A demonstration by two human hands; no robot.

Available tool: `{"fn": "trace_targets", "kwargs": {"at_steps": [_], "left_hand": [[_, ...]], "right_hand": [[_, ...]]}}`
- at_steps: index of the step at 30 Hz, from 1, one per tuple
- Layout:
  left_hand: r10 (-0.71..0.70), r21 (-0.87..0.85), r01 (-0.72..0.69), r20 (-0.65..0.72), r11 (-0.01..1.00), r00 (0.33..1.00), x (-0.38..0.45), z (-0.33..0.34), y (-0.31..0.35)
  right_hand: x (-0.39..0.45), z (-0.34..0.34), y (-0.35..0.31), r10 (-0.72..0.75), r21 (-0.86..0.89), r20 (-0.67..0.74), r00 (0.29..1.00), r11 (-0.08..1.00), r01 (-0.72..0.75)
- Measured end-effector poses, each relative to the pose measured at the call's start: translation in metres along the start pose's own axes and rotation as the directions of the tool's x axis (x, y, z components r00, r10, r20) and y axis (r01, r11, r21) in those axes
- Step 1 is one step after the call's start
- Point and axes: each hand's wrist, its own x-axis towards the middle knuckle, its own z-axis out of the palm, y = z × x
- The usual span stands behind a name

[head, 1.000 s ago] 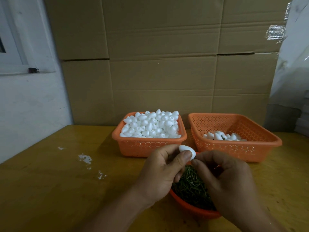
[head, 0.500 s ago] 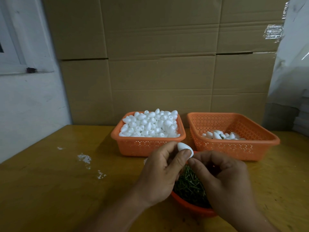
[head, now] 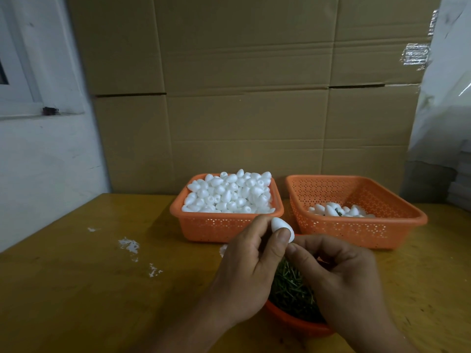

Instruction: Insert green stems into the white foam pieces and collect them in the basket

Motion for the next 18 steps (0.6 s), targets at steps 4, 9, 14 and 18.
{"fn": "trace_targets", "kwargs": {"at_steps": [4,9,14,18], "left_hand": [[-0.007,-0.052,0.009,0.040,0.999,0.999,0.000,0.001,0.001],[-0.062,0.047,0.060,0.053,0.997,0.997,-0.004,0.003,-0.008],[-0.063,0.110,0.057,0.055,0.992,0.996,-0.005,0.004,-0.011],[-0.039,0.135,0.031,0.057,0.990,0.998,-0.006,0.004,-0.011]], "right_hand": [[0.009,-0.005,0.002,0.104,0.015,-0.013,0.994,0.994,-0.104],[0.050,-0.028,0.015,0.121,-0.242,-0.187,0.975,0.956,-0.165],[0.105,-0.064,0.047,0.120,-0.640,-0.265,0.957,0.721,-0.267],[0.136,-0.081,0.066,0.167,-0.860,-0.251,0.954,0.413,-0.299]]}}
